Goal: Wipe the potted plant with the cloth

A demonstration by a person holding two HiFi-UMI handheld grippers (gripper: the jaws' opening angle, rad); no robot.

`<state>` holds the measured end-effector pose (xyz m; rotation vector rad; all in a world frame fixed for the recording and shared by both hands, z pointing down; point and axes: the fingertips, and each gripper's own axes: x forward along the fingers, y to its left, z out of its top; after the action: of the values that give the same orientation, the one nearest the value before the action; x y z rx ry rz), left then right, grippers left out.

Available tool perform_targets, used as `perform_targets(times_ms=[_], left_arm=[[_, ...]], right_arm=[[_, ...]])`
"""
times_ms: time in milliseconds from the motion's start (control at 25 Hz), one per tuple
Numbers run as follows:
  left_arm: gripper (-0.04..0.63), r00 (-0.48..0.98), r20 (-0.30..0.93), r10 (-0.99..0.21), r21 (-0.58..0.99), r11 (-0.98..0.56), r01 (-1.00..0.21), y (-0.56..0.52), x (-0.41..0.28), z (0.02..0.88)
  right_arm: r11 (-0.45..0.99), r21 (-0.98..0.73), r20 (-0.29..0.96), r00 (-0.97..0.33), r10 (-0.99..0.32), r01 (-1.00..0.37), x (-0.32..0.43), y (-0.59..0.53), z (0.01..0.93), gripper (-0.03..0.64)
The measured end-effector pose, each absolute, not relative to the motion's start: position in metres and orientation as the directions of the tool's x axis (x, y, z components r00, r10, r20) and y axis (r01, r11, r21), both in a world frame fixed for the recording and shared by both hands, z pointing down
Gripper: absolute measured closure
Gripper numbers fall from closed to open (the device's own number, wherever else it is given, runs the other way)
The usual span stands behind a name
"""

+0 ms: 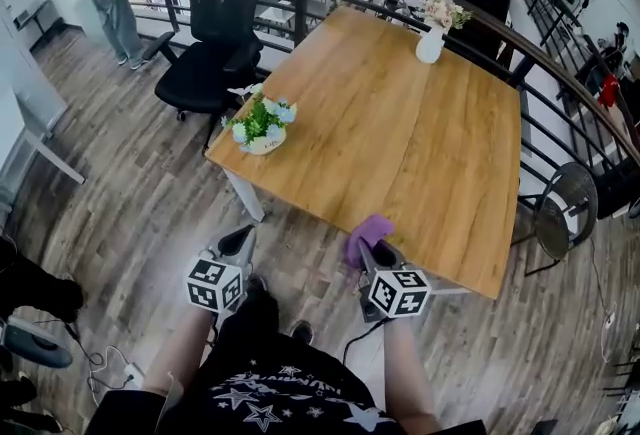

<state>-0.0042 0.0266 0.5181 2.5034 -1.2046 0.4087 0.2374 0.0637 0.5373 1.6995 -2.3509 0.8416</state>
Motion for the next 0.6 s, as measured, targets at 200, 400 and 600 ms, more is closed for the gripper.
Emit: perform_targets(times_ms=[200,400,600], left_arm=[[0.594,0.592,0.388,-0.706,0.189,-0.568,-0.801,-0.009,-0.017,0.524],[0.594,0.596,0.388,-0.703,0.213,-0.561,-0.8,-0.056,-0.029,0.529],[0.594,0.589,0.411,-0.696,0.202,-0.56,-0.803,-0.113,-0.042,0.536]], right_arm=[[0.213,-0.345,0.42,-0.353,-0.836,-0.914,0.233,0.034,0.535,0.535],[0.225,-0.317,0.432,-0.351,-0.831,-0.921,0.223,-0.011,0.527,0.535],[0.244,-0.3,0.432,-0.359,-0.828,-0.922,0.209,-0.071,0.519,0.535]])
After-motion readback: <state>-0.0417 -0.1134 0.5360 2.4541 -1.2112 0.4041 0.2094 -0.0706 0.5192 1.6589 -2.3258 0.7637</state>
